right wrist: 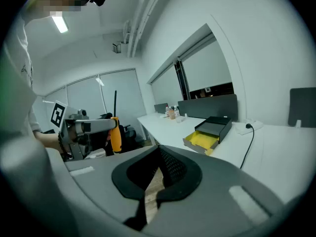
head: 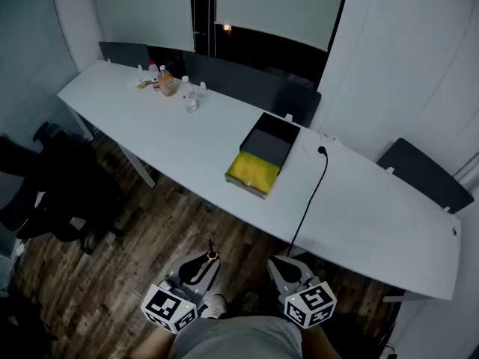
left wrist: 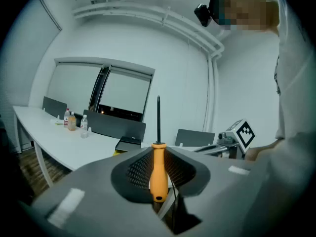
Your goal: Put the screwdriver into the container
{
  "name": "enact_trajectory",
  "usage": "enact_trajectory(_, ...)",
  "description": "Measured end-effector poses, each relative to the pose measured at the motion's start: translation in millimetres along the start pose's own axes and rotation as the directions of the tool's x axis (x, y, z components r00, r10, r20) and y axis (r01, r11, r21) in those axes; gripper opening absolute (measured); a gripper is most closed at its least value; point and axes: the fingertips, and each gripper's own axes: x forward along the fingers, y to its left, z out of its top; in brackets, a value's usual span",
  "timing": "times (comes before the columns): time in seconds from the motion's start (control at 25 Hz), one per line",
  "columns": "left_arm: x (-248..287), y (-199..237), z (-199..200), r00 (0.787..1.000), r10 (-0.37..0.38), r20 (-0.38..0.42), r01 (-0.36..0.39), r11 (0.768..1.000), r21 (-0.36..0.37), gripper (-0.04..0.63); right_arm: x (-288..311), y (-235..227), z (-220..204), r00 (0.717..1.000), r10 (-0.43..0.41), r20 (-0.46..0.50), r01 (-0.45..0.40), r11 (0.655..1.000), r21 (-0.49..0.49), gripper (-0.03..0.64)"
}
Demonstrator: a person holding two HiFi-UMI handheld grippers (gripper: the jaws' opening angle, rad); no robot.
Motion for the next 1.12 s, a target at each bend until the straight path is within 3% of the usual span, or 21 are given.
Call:
enact_trajectory(0.6,-16,8,2,1.000,-0.025,0.004,0.025,1.000,0.014,0.067,10,23,2,1.000,-0.005,-0.004,0.005,0.999,-0.046,0.014)
enact_trajectory(1.12,-44,23,-3,0.999,-0.047,0.009,0.047,0.999,0.017,0.067,16,51,0,0.999,-0.046,0.026,0.046,0.999,-0.015,0.015)
